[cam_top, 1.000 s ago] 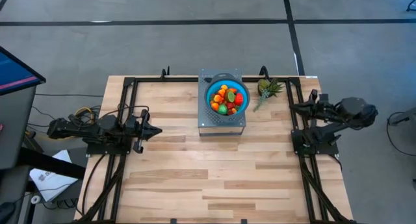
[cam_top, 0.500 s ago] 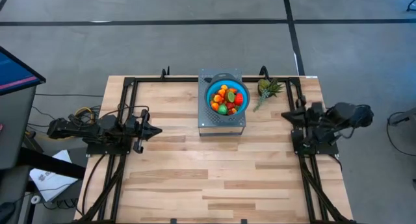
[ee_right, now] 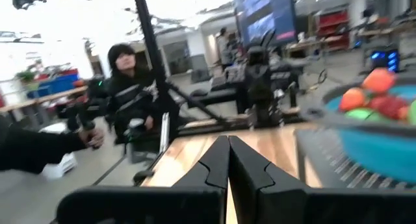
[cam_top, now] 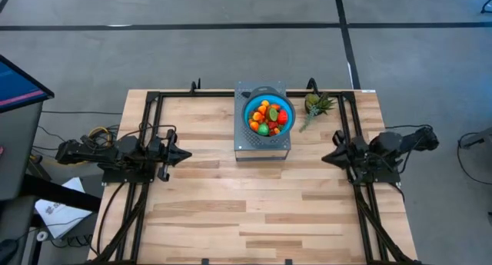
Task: Pick & Place Fruit
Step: Return to Home Position
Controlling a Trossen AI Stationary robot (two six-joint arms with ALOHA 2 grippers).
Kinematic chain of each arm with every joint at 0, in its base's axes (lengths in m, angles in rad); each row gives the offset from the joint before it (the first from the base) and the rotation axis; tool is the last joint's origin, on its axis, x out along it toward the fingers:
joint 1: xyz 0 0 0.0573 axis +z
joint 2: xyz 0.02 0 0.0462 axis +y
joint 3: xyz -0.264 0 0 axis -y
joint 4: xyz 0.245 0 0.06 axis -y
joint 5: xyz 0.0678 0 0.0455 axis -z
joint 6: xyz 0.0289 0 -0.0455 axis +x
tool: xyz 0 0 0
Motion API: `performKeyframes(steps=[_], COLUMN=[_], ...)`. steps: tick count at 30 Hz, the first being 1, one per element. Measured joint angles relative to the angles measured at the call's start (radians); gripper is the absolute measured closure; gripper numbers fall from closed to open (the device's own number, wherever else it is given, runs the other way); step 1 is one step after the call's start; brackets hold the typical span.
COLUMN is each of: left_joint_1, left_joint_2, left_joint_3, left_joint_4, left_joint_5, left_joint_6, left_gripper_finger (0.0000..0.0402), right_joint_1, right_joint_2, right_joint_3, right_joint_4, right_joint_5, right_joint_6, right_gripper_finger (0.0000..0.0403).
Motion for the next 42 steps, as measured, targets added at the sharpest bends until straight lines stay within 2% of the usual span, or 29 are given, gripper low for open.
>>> performKeyframes(steps=[11,22,28,42], left_joint_1=[0.0,0.0,0.0,0.0], left_joint_2=[0.0,0.0,0.0,0.0], left_joint_3=[0.0,0.0,0.0,0.0], left_joint_4=[0.001,0.003,0.005,0.008], left_joint_5=[0.0,0.0,0.0,0.0], left_joint_6=[0.0,-0.002,-0.002,-0.002], left_gripper_finger=[0.0399,0.0399,0.0399,0.0399], right_joint_1=[0.0,0.0,0.0,0.0], right_joint_2=[0.0,0.009,0.008,0.009], right_joint_3=[-0.133,-0.207,-0.207,-0.208], right_joint_4=[0.104,0.123,0.122,0.121], right_joint_5=[-0.044,-0.199,-0.193,-0.19], right_joint_6=[0.049,0.045,-0.043,-0.048], right_gripper_finger=[0.0403,0.0403,0.0403,0.0403])
